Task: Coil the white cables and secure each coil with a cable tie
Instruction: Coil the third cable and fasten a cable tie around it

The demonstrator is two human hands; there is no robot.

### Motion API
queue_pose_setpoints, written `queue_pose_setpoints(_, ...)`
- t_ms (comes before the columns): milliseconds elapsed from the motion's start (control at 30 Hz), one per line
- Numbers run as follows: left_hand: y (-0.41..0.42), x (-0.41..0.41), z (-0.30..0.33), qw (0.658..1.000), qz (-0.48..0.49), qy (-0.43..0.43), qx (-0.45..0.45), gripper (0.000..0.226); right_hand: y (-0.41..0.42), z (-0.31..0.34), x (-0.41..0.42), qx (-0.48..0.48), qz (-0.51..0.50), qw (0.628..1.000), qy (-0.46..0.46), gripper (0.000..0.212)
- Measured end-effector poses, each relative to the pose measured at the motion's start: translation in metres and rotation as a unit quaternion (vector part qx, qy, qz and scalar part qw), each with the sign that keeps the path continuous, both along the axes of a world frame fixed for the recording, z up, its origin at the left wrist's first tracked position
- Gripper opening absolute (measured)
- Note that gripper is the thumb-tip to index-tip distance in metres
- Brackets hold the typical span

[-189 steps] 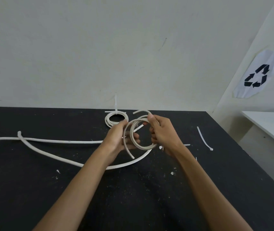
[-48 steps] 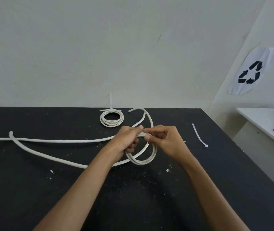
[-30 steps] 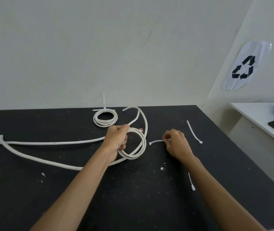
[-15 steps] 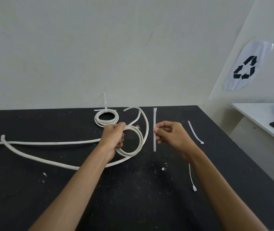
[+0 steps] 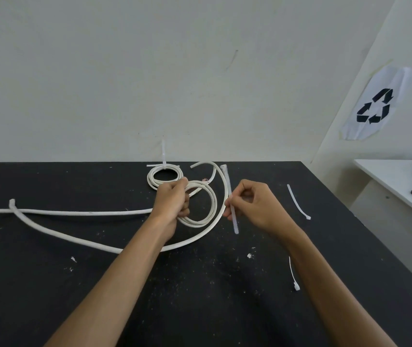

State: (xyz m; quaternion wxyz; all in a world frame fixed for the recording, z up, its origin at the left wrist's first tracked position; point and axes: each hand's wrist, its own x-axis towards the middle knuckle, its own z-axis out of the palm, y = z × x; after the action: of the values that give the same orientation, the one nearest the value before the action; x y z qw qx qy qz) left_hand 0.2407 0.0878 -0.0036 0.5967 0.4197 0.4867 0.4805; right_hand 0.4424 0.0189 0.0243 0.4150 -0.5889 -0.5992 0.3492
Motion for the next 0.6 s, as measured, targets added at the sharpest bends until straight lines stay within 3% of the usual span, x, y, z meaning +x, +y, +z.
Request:
queue_pose_setpoints(167,0.003,0.002,0.006,0.998,0.008,-0.062,-0.011,0.041,-0.002,-0.003,-0.012,0.042,-0.029,0.982,-0.18,0.018)
queue_pose_setpoints(333,0.001,0.006,0.006,0.997,0.0,-0.071,-0.019,0.038,-0.001,-0.011,-0.031,0.1,-0.059,0.974,-0.195,0.021)
queue_pose_setpoints(500,-0.003,0.004,0.001,0.999,-0.006,-0.046,-0.008,0.015,0.004,-0.021,-0.041,0.154,-0.087,0.963,-0.204,0.026)
queue_pose_setpoints(600,-0.003,0.001,-0.001,0.999,0.005,-0.036,-0.004,0.026,0.005,-0.027,-0.044,0.174,-0.077,0.955,-0.23,0.028)
